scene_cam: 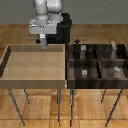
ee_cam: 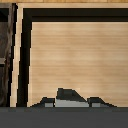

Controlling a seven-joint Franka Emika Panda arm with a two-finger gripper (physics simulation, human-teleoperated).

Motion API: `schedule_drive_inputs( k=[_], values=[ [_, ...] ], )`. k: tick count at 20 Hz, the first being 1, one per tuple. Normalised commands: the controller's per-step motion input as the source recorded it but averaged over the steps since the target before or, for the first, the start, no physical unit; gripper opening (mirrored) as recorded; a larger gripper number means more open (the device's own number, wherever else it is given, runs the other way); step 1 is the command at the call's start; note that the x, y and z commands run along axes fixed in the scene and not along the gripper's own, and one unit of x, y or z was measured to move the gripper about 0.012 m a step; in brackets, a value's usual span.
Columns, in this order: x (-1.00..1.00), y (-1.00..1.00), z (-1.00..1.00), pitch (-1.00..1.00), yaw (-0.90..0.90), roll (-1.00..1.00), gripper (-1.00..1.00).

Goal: Place the milk carton into the appropriate compartment.

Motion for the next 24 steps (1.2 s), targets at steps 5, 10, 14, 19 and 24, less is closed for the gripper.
schedule_drive_inputs(
  k=[5,10,14,19,24],
  values=[
    [0.0,1.0,0.0,0.0,0.0,0.0,-1.0],
    [0.0,1.0,0.0,0.0,0.0,0.0,-1.0],
    [0.0,1.0,0.0,0.0,0.0,0.0,-1.0],
    [0.0,1.0,0.0,0.0,0.0,0.0,-1.0],
    [0.0,0.6,-0.2,0.0,0.0,0.0,-1.0]
  ],
)
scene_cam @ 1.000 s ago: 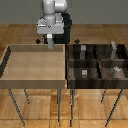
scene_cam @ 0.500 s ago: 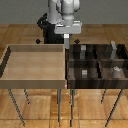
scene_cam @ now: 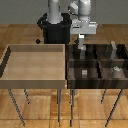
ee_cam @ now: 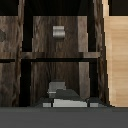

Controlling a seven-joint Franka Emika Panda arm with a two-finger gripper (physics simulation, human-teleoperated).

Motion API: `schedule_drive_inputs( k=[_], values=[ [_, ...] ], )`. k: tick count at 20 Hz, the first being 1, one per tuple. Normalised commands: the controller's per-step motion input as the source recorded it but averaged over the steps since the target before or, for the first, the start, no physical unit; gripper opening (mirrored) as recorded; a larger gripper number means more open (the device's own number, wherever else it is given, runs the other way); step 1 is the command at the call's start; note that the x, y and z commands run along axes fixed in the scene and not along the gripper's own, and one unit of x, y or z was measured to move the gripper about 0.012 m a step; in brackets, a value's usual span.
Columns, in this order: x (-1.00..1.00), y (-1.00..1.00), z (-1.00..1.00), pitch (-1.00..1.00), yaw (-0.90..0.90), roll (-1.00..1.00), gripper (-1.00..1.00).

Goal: Place the milk carton into the appropriate compartment.

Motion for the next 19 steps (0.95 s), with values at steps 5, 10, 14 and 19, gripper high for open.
schedule_drive_inputs(
  k=[5,10,14,19],
  values=[
    [0.0,0.0,-1.0,0.0,0.0,0.0,-1.0],
    [0.0,0.0,-0.8,0.0,0.0,0.0,-1.0],
    [0.0,0.0,0.0,0.0,0.0,0.0,-1.0],
    [0.0,0.0,0.0,0.0,0.0,0.0,-1.0]
  ],
)
